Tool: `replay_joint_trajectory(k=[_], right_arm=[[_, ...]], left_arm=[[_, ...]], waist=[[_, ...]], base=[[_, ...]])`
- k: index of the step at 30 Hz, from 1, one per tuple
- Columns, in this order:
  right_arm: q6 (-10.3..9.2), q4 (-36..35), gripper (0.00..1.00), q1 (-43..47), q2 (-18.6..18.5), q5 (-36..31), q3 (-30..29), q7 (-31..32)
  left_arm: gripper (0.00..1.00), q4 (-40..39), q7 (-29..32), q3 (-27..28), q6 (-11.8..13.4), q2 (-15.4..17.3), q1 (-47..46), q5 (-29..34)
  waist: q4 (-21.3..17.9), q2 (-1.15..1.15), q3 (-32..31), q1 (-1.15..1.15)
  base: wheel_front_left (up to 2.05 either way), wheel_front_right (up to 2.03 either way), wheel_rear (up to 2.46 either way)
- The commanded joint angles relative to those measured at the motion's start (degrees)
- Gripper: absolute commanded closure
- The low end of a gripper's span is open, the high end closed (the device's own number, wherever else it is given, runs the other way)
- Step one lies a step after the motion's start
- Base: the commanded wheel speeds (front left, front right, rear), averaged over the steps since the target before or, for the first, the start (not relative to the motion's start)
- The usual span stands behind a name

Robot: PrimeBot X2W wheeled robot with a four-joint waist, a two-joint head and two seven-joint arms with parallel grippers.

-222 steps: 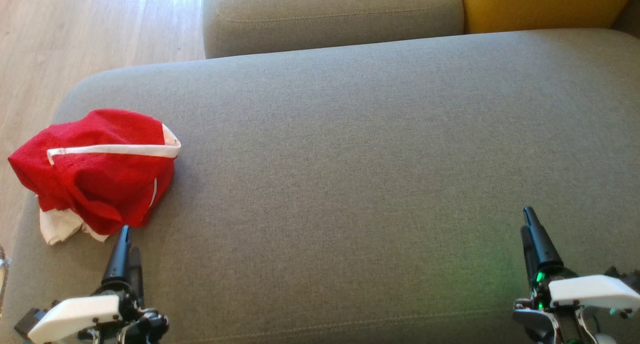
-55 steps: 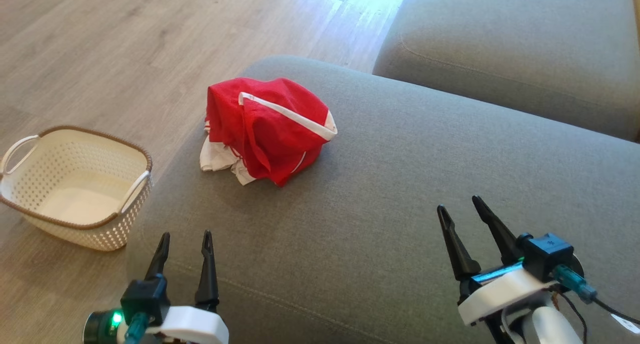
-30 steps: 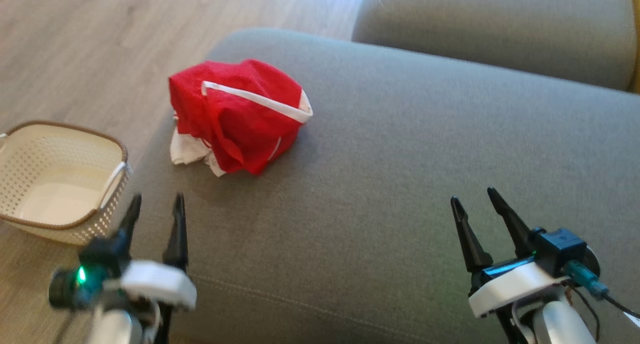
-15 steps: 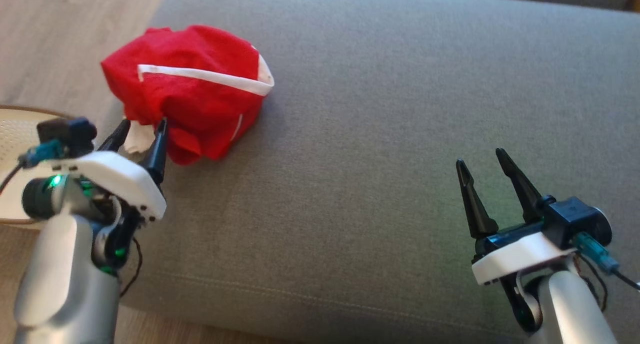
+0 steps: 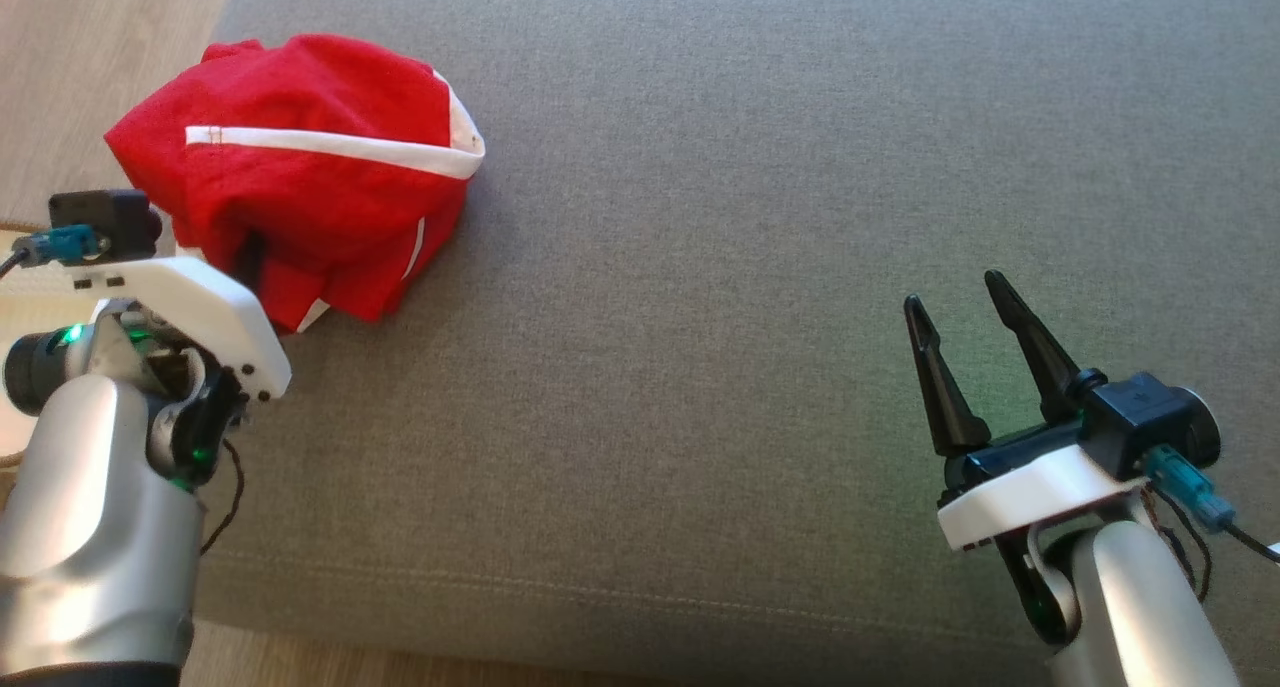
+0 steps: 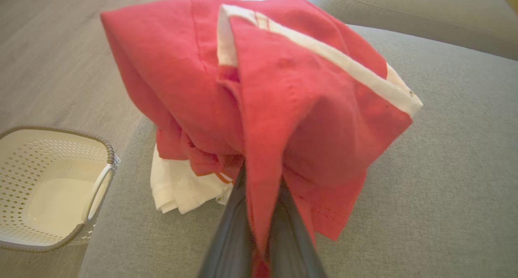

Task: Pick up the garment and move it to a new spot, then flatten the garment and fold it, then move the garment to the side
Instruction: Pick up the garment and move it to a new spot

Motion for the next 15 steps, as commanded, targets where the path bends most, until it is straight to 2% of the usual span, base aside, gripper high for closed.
replay_joint_trajectory(k=[1, 7, 15], right_arm=[[-0.01, -1.6, 0.00, -1.9, -0.4, -0.5, 1.2, -0.2], [-0.01, 0.0, 0.00, -1.7, -0.4, 0.2, 1.2, -0.6], [-0.01, 1.6, 0.00, -0.4, -0.4, 0.9, 0.6, -0.9]], left_arm=[[1.00, -1.3, -1.0, 1.7, -0.4, 3.5, -3.0, 0.2], [1.00, -2.3, -6.6, 1.9, -0.5, 4.9, -3.5, 0.9], [1.00, -8.7, -12.4, 2.3, -0.3, 5.7, -1.2, 1.4]], waist=[[-0.2, 0.00, -0.3, -0.01], [-0.3, 0.00, -3.2, -0.01], [0.6, 0.00, -8.1, -0.01]], base=[[0.00, 0.00, 0.00], [0.00, 0.00, 0.00], [0.00, 0.00, 0.00]])
